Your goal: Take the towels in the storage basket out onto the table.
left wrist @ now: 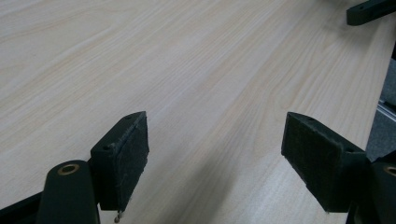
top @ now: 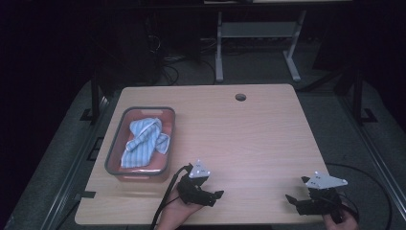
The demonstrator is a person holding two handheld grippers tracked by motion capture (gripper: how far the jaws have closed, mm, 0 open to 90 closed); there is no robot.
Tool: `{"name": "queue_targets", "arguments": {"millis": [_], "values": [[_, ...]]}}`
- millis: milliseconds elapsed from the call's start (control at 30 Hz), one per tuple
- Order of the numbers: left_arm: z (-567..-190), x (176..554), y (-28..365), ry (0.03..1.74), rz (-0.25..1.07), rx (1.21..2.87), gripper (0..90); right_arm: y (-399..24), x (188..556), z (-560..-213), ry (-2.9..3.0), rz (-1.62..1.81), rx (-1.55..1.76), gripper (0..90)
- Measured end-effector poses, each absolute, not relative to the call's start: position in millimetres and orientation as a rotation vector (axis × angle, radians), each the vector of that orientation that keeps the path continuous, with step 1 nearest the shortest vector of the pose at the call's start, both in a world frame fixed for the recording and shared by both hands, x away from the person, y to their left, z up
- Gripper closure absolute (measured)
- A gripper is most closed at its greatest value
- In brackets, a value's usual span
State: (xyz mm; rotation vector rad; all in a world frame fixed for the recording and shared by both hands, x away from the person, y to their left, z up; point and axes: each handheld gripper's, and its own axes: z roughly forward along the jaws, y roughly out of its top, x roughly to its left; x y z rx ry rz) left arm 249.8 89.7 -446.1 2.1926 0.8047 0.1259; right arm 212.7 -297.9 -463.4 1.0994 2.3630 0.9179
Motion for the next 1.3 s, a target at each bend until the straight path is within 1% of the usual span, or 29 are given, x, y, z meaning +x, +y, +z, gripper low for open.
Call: {"name": "queue_targets", "arguments": {"millis": [500,567,633,800,967,1067,1167,1300], "values": [[-446,254,87,0.798,0.109,2.197,22.5,-302,215,-463,2.338,0.925,1.134,13.9],[-443,255,86,0.782,0.114,2.213,22.7,-301,215,-462,2.335,0.923,1.139,13.9],[-439,257,84,0.781,0.086,2.22,22.8,-300,215,-463,2.338,0.923,1.136,13.9],[-431,258,78,0.758,0.1,2.246,22.9,-296,216,-463,2.344,0.922,1.127,13.9],[-424,261,73,0.746,0.077,2.252,22.7,-294,214,-463,2.346,0.924,1.121,13.9],[-418,266,74,0.747,0.077,2.236,19.3,-293,215,-464,2.346,0.919,1.124,13.9],[-413,271,74,0.744,0.078,2.239,18.9,-292,216,-464,2.345,0.918,1.124,13.9],[-399,287,75,0.752,0.05,2.256,19.7,-290,216,-463,2.346,0.913,1.12,13.9]]}}
